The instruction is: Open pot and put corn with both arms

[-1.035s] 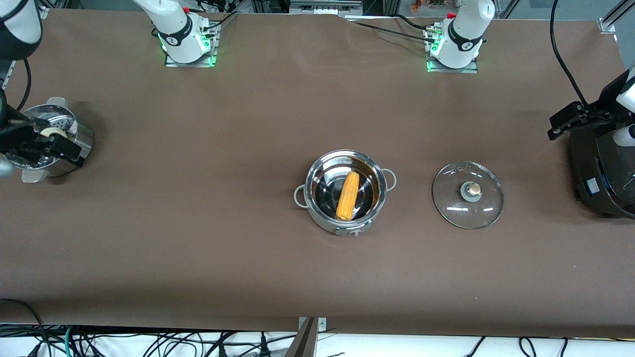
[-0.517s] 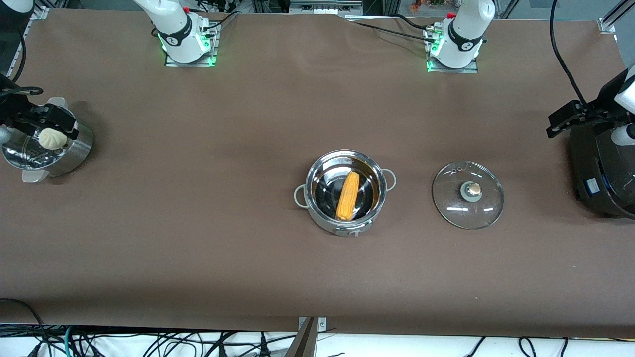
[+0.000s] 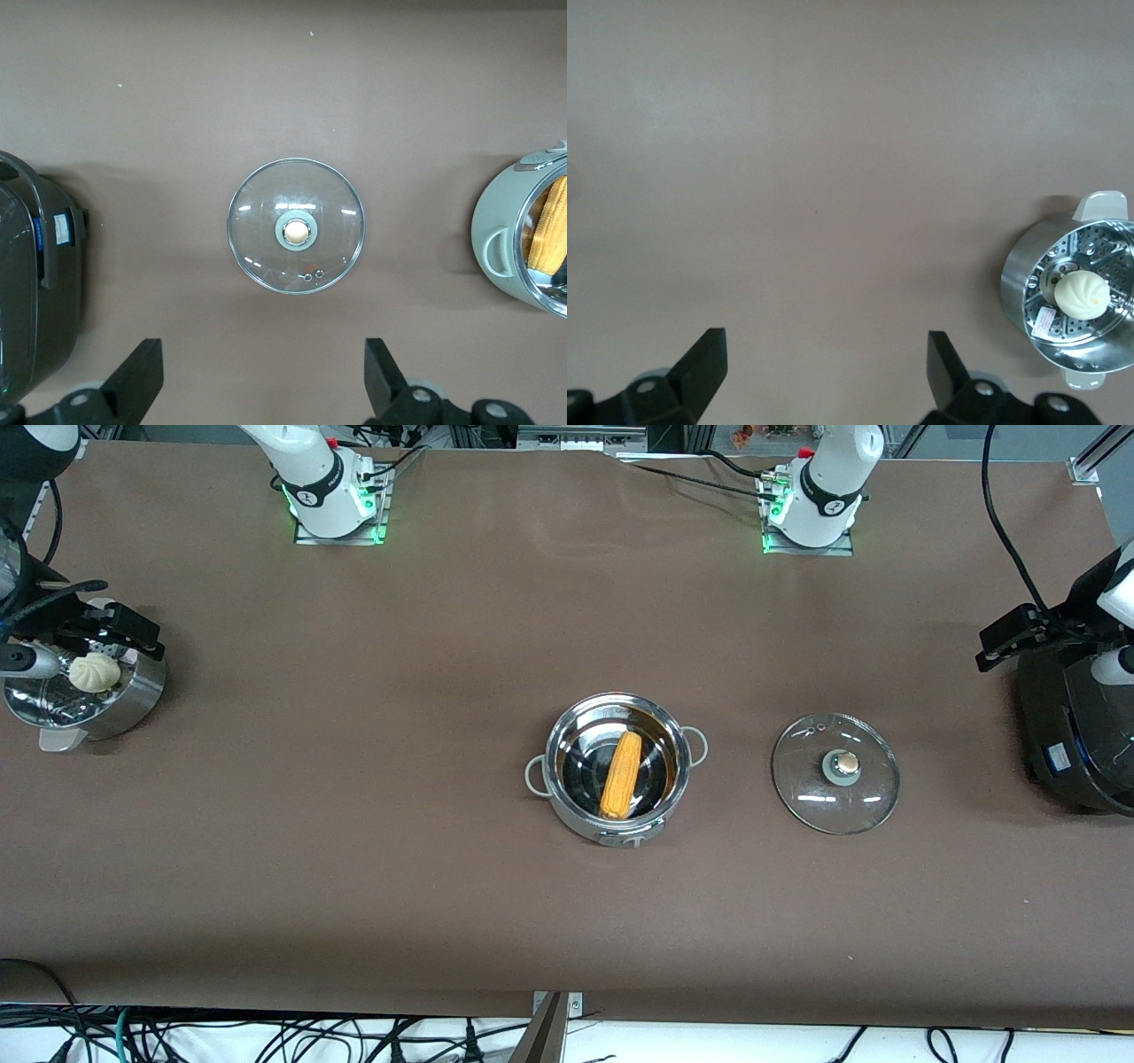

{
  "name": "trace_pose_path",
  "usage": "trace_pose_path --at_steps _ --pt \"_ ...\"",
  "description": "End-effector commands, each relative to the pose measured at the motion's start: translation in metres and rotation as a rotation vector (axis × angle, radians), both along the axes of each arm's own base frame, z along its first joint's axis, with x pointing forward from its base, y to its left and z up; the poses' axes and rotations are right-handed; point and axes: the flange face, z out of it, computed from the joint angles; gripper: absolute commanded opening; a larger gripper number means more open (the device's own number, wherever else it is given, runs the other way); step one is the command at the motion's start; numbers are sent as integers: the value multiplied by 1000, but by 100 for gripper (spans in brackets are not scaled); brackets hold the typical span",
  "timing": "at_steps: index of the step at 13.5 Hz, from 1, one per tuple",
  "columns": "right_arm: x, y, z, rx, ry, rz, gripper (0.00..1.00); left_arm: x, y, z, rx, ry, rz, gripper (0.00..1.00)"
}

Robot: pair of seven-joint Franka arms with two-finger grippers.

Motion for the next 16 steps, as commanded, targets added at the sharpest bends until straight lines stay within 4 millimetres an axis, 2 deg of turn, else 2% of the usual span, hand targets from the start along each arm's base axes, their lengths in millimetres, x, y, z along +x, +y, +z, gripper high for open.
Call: trace_pose_path --at_steps 1,16 --pt "12 -4 5 -13 14 8 100 -3 1 8 12 1 7 100" --pt "19 -7 -4 -16 18 5 100 -3 1 8 12 1 7 100"
